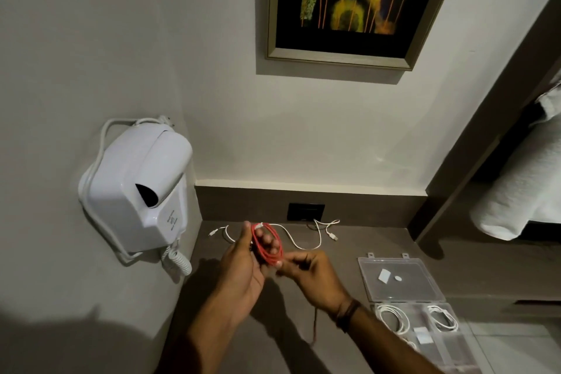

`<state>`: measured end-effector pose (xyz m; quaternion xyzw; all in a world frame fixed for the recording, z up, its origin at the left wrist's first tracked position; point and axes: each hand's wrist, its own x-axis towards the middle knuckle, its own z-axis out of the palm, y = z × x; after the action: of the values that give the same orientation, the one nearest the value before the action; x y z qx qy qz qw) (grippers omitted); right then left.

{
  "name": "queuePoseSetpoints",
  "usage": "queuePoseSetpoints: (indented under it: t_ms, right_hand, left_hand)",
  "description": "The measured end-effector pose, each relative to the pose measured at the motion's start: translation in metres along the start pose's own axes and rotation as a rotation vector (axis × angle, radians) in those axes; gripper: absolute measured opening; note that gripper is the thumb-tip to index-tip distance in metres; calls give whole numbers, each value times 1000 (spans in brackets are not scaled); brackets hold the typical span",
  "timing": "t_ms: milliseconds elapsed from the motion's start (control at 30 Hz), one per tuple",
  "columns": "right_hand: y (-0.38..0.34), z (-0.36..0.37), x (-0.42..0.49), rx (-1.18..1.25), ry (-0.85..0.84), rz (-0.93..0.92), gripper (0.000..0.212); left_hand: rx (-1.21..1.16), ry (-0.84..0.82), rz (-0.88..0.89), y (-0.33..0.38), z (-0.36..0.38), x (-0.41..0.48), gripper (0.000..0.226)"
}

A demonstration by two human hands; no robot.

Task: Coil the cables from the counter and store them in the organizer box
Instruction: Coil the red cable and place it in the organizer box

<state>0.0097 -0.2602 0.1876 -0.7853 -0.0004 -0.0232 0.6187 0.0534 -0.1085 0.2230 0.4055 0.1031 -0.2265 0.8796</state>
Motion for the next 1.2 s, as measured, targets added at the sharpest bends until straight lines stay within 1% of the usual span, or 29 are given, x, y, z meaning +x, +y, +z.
queuePoseSetpoints:
  t_ms: [67,100,167,233,267,300,367,400,433,500,567,633,667,700,733,767,800,833,900,933,1000,1033,1067,1100,1167,1200]
  right_hand:
    - [0,9,-14,-113,-69,7,22]
    - [-3,10,-20,-184,-109,2,26]
    - [-14,5,-27,-303,-177,-8,32]
    - [-30,-10,-26,-378,-184,-46,30]
    - [-39,-18,-22,-418,-167,-93,26]
    - [-47,-27,-17,-454,-150,-145,20]
    - [-55,-39,-4,-483,-104,-212,8]
    - [-56,-44,2,-465,-67,-219,10]
    - [-54,-47,8,-392,-25,-216,14]
    - [-42,-50,18,-127,59,-174,12]
    - [-26,-43,19,96,104,-93,6]
    - [-8,-21,9,193,73,-10,13]
    - [0,-9,1,183,45,15,16]
    - [6,3,-9,144,14,32,20]
    - [9,12,-19,77,-20,35,24]
    - [11,18,-28,-30,-53,20,27]
    - [10,20,-33,-174,-84,-18,30]
    - [6,18,-35,-327,-105,-74,33]
    - [-11,4,-34,-564,-119,-217,33]
    - [-21,-5,-31,-634,-107,-279,31]
    - [-39,-24,-22,-658,-50,-342,23]
    - [-44,-32,-15,-615,-17,-344,20]
    - [-47,-39,-8,-528,9,-343,18]
    - [-47,-42,-1,-406,22,-340,17]
    - [-42,-42,8,-112,40,-293,12]
    - [-37,-39,10,34,48,-236,11]
  left_hand:
    - [139,73,97,-3,-4,5,37]
    - [271,109,178,-5,-5,6,35]
    - [655,176,402,-7,-11,10,34]
    - [1066,176,584,-5,-20,11,36]
    - [1205,130,616,-3,-23,9,38]
    - [1302,54,601,-3,-25,7,39]
    - [1389,-123,486,-2,-22,2,42]
    - [1363,-185,420,-2,-18,-1,42]
    - [1266,-206,350,-2,-14,-3,43]
    - [917,-190,175,-2,-7,-6,47]
    - [549,-171,37,-1,-2,-7,47]
    - [162,-168,-24,0,1,-6,45]
    - [30,-143,-20,1,2,-3,43]
    - [-15,-90,6,1,3,0,42]
    - [23,-17,47,0,3,3,41]
    - [142,60,105,0,3,5,40]
    - [319,126,187,0,3,6,38]
    - [542,157,290,0,2,6,37]
    - [1021,112,464,3,-2,3,34]
    - [1214,71,510,6,-5,1,36]
    - [1459,-23,534,5,-11,0,42]
    - [1518,-71,522,4,-11,0,43]
    - [1525,-129,495,1,-9,-1,44]
    - [1450,-180,433,-1,-5,-2,44]
    - [1082,-245,214,-5,5,-3,47]
    - [909,-248,120,-7,8,-1,51]
